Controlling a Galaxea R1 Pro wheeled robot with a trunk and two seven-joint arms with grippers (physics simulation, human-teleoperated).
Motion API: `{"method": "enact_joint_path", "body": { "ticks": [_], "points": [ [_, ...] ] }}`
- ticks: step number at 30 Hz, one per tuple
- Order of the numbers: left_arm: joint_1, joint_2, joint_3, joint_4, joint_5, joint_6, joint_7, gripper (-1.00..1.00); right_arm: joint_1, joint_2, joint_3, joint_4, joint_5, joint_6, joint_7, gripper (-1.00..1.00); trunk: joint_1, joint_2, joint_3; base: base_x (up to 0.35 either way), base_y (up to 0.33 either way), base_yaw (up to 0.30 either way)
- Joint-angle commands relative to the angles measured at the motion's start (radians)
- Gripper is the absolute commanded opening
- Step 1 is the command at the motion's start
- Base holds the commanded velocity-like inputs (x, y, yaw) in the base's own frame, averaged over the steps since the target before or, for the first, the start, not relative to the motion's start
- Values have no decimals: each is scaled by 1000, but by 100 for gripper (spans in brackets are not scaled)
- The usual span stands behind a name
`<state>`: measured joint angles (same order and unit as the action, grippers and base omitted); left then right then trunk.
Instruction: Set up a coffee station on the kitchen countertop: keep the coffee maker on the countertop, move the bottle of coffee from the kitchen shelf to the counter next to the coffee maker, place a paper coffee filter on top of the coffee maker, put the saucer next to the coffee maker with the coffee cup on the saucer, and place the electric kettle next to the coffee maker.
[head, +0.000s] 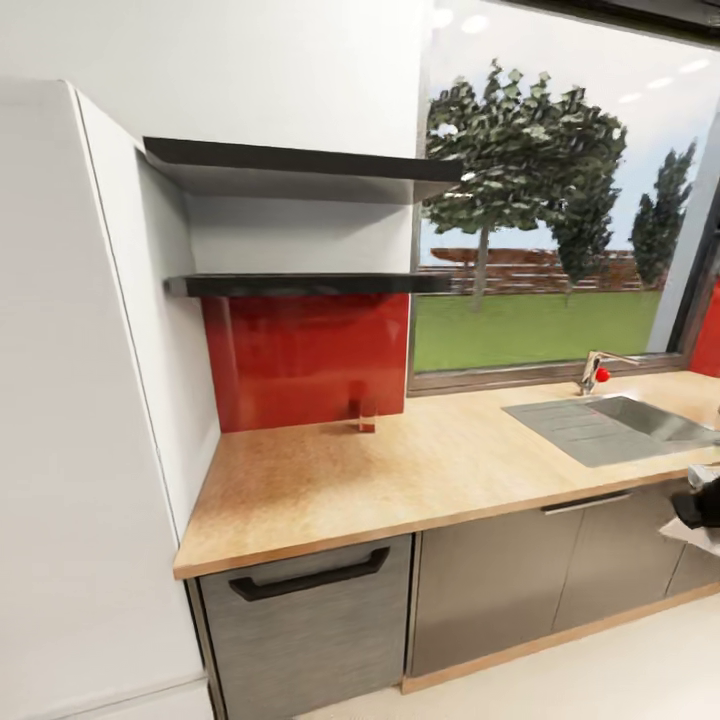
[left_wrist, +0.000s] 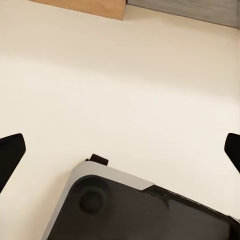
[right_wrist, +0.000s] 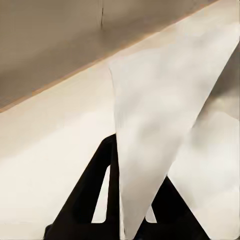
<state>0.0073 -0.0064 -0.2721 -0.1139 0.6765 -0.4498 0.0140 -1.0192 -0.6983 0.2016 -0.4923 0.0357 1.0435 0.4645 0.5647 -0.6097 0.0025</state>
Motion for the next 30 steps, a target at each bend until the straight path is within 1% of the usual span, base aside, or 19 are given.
{"method": "enact_joint_path", "body": {
  "ticks": [1,3,5,7,9,11,12,14,15,17,18,21,24,25,26,27,28,29,30],
  "points": [
    [1,0,-9,-1,10,-3,1,100,-1,-3,6,64,19,4,2,-100,0,0,-1,-2,-1,-193],
    [1,0,-8,-1,11,-3,1,100,-1,-5,5,242,94,-4,6,-100,0,0,-4,-1,0,-194],
    [1,0,-7,-1,12,-3,1,100,-1,-6,4,358,116,-102,7,-100,0,0,-7,0,0,-195],
    [1,0,-6,-1,12,-3,1,100,-1,-6,4,433,124,-165,4,-100,0,0,-9,0,0,-195],
    [1,0,-6,-1,12,-3,1,100,0,-8,4,491,129,-245,-1,-100,0,0,-12,0,0,-196],
    [1,0,-7,-1,12,-3,1,100,4,-7,3,515,131,-301,-4,-100,0,0,-15,0,0,-196],
    [1,0,-7,-1,12,-2,1,100,28,0,2,524,130,-346,-6,-100,0,0,-16,0,0,-168],
    [1,0,-7,-1,13,-1,2,100,63,14,1,527,128,-392,-7,-100,0,0,-18,0,0,-134],
    [1,1,-7,-1,13,-1,2,100,94,31,1,528,124,-426,-9,-100,0,0,-19,0,0,-73],
    [1,1,-7,-1,13,2,2,100,177,86,0,530,104,-492,-19,-100,0,0,-19,0,0,-31],
    [1,2,-7,-1,14,5,3,100,225,126,0,530,76,-533,-32,-100,0,0,-19,0,0,-12],
    [2,3,-7,-1,13,7,3,100,316,211,-1,531,14,-622,-84,-100,-4,7,-16,0,0,-5],
    [1,3,-8,-1,12,9,3,100,360,256,-1,531,-13,-665,-121,-100,-15,28,-7,0,0,-2],
    [1,3,-11,-1,12,11,4,100,387,289,-1,531,-29,-700,-138,-100,-19,35,-4,0,0,0],
    [1,3,-11,-1,13,12,5,100,395,300,-1,531,-34,-712,-141,-100,-23,42,-1,0,0,0],
    [1,3,-12,-1,13,19,9,100,417,327,-1,531,-41,-739,-148,-100,-27,49,2,0,0,0],
    [1,4,-12,-2,13,23,10,100,428,341,-1,531,-44,-752,-152,-100,-30,56,5,0,0,0],
    [1,5,-12,-3,13,37,13,100,452,370,-1,531,-48,-778,-160,-100,-34,63,9,0,0,0],
    [1,7,-12,-8,12,66,15,100,487,408,-1,531,-51,-812,-169,-100,-38,70,12,0,0,0]
  ]
}}
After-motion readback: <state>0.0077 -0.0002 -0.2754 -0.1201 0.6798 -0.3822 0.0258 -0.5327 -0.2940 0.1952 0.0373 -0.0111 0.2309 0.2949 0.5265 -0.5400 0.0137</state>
